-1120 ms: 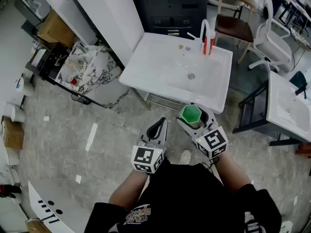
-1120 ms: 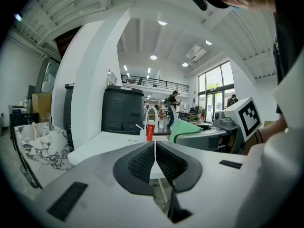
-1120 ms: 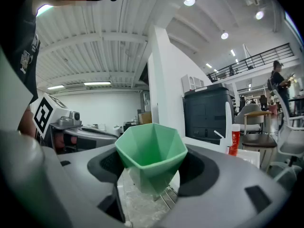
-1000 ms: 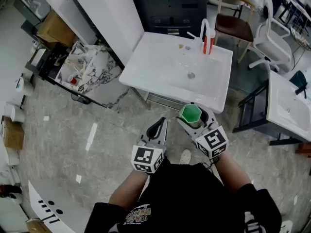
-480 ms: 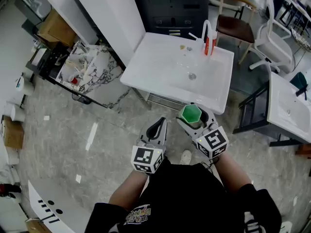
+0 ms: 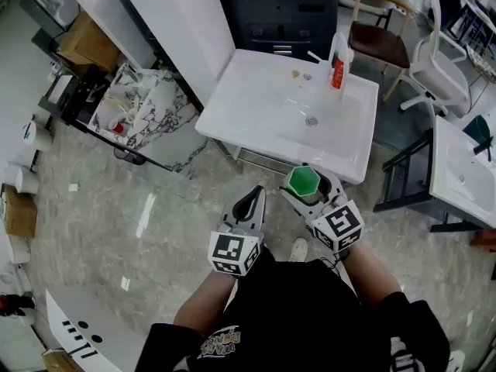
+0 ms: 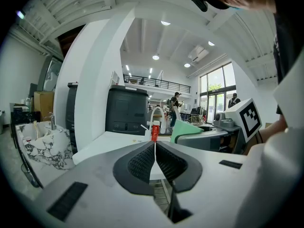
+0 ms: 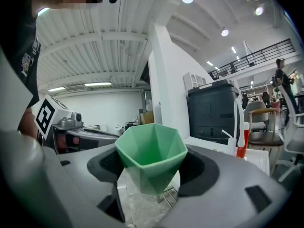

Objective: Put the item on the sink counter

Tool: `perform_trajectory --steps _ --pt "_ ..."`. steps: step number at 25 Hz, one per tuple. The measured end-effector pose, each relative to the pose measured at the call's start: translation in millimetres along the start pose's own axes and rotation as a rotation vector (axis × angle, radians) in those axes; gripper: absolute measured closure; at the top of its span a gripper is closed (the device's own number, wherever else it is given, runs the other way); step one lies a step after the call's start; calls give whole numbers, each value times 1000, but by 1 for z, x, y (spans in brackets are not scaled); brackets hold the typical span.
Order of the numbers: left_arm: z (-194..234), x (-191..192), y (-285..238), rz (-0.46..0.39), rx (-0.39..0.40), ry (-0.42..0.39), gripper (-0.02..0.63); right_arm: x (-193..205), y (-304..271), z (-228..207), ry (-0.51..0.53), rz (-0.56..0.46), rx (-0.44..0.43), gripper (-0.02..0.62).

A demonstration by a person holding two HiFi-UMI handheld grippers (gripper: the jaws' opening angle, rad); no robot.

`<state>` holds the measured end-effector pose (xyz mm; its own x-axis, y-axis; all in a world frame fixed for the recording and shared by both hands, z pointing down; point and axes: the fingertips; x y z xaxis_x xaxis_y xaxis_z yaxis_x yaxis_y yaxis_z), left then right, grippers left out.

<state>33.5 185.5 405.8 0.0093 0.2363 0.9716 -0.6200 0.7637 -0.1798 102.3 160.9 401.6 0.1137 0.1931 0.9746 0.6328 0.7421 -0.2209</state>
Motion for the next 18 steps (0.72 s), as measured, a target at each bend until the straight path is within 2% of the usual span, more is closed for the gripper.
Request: perform_trajectory --steps 9,18 --pt "45 -8 10 -2 8 3 586 -12 -43 20 10 8 -3 227" --pt "111 -15 23 -1 16 6 586 -25 -103 41 12 8 12 227"
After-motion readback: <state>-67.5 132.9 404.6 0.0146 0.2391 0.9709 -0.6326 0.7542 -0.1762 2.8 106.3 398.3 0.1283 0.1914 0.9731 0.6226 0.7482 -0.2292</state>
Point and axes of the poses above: the fingertips, and each gripper's own axes: y backward along the fingers, z to its left, x out of its underside, and after that the axes turned 9 degrees about x, right-handed
